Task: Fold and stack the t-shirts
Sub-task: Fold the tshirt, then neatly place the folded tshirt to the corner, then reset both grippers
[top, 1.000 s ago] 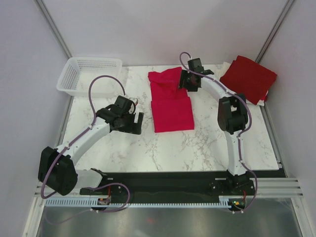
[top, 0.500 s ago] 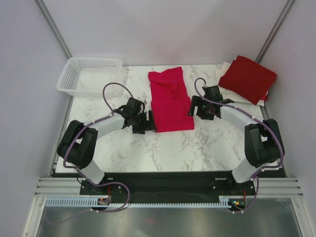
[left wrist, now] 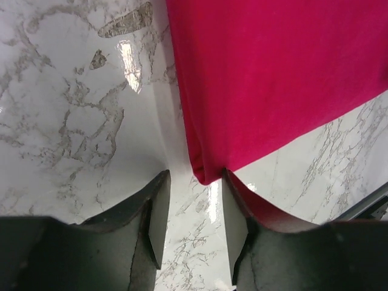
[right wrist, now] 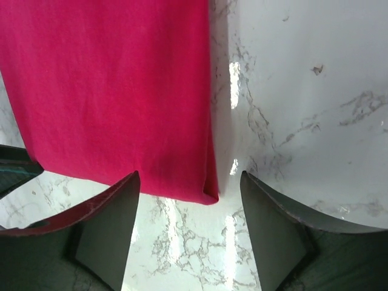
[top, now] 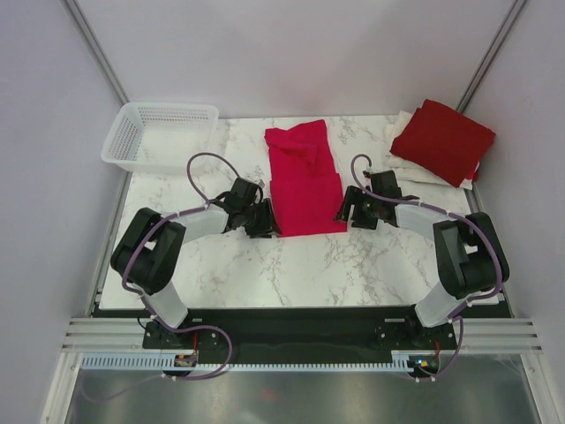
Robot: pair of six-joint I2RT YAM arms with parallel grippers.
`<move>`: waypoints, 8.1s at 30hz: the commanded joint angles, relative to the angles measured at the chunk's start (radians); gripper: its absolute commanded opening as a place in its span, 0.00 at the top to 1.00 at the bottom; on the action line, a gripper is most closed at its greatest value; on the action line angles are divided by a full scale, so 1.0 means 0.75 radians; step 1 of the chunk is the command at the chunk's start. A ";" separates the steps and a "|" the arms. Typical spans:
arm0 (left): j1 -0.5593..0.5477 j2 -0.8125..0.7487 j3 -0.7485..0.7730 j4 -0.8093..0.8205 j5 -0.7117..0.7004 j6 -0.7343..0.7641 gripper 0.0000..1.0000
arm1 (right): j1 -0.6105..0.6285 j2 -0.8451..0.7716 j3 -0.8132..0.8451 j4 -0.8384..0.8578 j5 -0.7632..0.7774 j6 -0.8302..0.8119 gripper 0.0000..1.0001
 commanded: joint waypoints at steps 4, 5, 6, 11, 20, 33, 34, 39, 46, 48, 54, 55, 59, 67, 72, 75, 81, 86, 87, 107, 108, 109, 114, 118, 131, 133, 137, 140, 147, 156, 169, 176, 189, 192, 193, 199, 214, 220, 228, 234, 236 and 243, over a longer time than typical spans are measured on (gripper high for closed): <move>-0.026 0.015 -0.026 0.095 0.000 -0.055 0.57 | 0.001 0.052 -0.105 0.046 -0.027 0.019 0.32; -0.026 0.019 -0.028 0.103 0.002 -0.057 0.58 | 0.001 0.048 -0.117 0.050 -0.027 0.021 0.34; -0.028 0.019 -0.028 0.107 0.000 -0.057 0.59 | 0.003 0.048 -0.127 0.063 -0.029 0.027 0.36; -0.030 0.036 -0.026 0.130 -0.008 -0.059 0.69 | 0.001 0.074 -0.176 0.103 -0.034 0.033 0.57; -0.032 0.066 -0.008 0.152 -0.008 -0.028 0.98 | 0.001 0.087 -0.195 0.132 -0.052 0.043 0.92; -0.092 -0.512 -0.314 0.123 0.025 -0.055 0.98 | 0.126 -0.532 -0.369 -0.152 -0.028 0.151 1.00; -0.114 -0.549 -0.327 0.123 0.025 -0.055 0.98 | 0.151 -0.586 -0.375 -0.184 -0.017 0.172 1.00; -0.178 -0.822 -0.374 0.123 0.025 -0.055 0.98 | 0.273 -0.892 -0.365 -0.418 0.077 0.276 1.00; -0.153 -0.948 -0.166 -0.408 -0.002 -0.133 0.98 | 0.280 -0.947 -0.134 -0.586 0.250 0.230 1.00; -0.131 -0.899 -0.098 -0.429 0.018 -0.098 0.98 | 0.278 -0.849 -0.066 -0.594 0.289 0.187 1.00; -0.049 -0.656 0.160 -0.459 0.055 0.021 0.98 | 0.237 -0.558 0.206 -0.600 0.386 0.060 1.00; -0.039 -0.625 0.217 -0.459 0.053 0.043 0.98 | 0.229 -0.523 0.267 -0.598 0.386 0.047 1.00; 0.029 -0.417 0.384 -0.463 0.102 0.100 0.98 | 0.165 -0.335 0.412 -0.590 0.384 0.006 1.00; 0.235 0.282 1.056 -0.484 0.257 0.176 0.96 | -0.017 0.261 0.956 -0.506 0.274 0.051 0.53; 0.334 0.953 1.732 -0.704 0.421 0.133 0.00 | -0.076 0.684 1.467 -0.624 0.263 0.062 0.02; 0.299 0.977 1.929 -0.868 0.442 0.233 0.00 | -0.076 0.541 1.234 -0.584 0.312 0.068 0.02; 0.262 0.574 1.557 -0.868 0.278 0.329 0.00 | -0.078 0.105 0.506 -0.171 0.122 0.062 0.02; 0.223 0.215 1.218 -0.858 0.190 0.383 0.00 | -0.076 0.150 0.390 0.005 -0.033 0.060 0.02; 0.215 0.165 1.110 -0.854 0.178 0.393 0.00 | -0.076 0.174 0.392 0.026 -0.048 0.062 0.02; 0.199 -1.011 -0.036 -0.756 0.027 0.366 0.00 | -0.072 0.702 0.583 0.398 -0.201 0.188 0.13; 0.199 -1.017 -0.046 -0.746 0.043 0.377 0.00 | -0.070 0.716 0.574 0.445 -0.230 0.190 0.17; 0.199 -1.020 -0.051 -0.736 0.037 0.383 0.00 | -0.064 0.731 0.568 0.461 -0.258 0.186 0.26; 0.199 -0.997 -0.075 -0.691 0.076 0.395 0.00 | -0.052 0.702 0.431 0.627 -0.365 0.205 0.58; 0.201 -1.015 -0.088 -0.676 0.090 0.391 0.00 | -0.050 0.672 0.360 0.764 -0.483 0.270 0.96; 0.201 -1.339 -0.190 -0.615 0.019 0.375 0.00 | -0.050 0.493 0.772 0.648 -0.463 0.540 1.00; 0.201 -1.330 -0.188 -0.615 0.019 0.375 0.00 | -0.052 0.504 0.872 0.615 -0.445 0.591 1.00; 0.201 -1.349 -0.188 -0.615 0.019 0.375 0.00 | -0.060 0.538 1.065 0.446 -0.371 0.595 1.00; 0.201 -1.363 -0.192 -0.615 0.019 0.375 0.00 | -0.082 0.567 1.226 0.335 -0.334 0.593 1.00; 0.201 -1.371 -0.194 -0.615 0.019 0.375 0.00 | -0.233 0.635 1.631 0.139 -0.306 0.665 1.00; 0.201 -1.363 -0.198 -0.615 0.019 0.375 0.00 | -0.775 0.212 1.126 0.177 -0.044 0.683 1.00; 0.201 -1.365 -0.200 -0.580 -0.022 0.373 0.00 | -1.107 0.189 0.881 0.002 0.075 0.487 0.02; 0.201 -1.375 -0.200 -0.580 -0.033 0.373 0.00 | -1.101 -0.062 0.916 -0.166 0.283 0.275 0.02; 0.201 -1.404 -0.200 -0.582 -0.051 0.373 0.00 | -0.942 -0.073 1.008 -0.209 -0.113 0.117 0.26; 0.201 -1.420 -0.202 -0.580 -0.061 0.370 0.00 | -0.876 0.092 1.104 -0.175 -0.354 0.231 0.36; 0.201 -1.422 -0.202 -0.580 -0.061 0.370 0.00 | -0.860 0.163 1.130 -0.164 -0.373 0.274 0.36; 0.201 -1.412 -0.202 -0.580 -0.065 0.370 0.00 | -0.835 0.380 1.316 -0.113 -0.369 0.389 0.34; 0.201 -1.365 -0.204 -0.580 -0.082 0.373 0.00 | -0.986 0.906 1.527 0.181 -0.475 0.450 0.27; 0.201 -1.296 -0.204 -0.582 -0.074 0.377 0.00 | -0.997 1.060 1.642 0.239 -0.404 0.366 0.27; 0.201 -1.265 -0.206 -0.582 -0.076 0.373 0.00 | -1.015 1.132 1.948 0.212 -0.355 0.385 0.20; 0.201 -1.287 -0.204 -0.582 -0.074 0.373 0.00 | -1.036 0.875 1.894 0.267 -0.140 0.336 0.14; 0.201 -1.304 -0.204 -0.582 -0.074 0.371 0.00 | -1.027 0.780 1.796 0.316 -0.097 0.326 0.13; 0.201 -1.357 -0.204 -0.580 -0.069 0.366 0.00 | -0.915 0.263 1.550 0.280 0.466 -0.004 0.07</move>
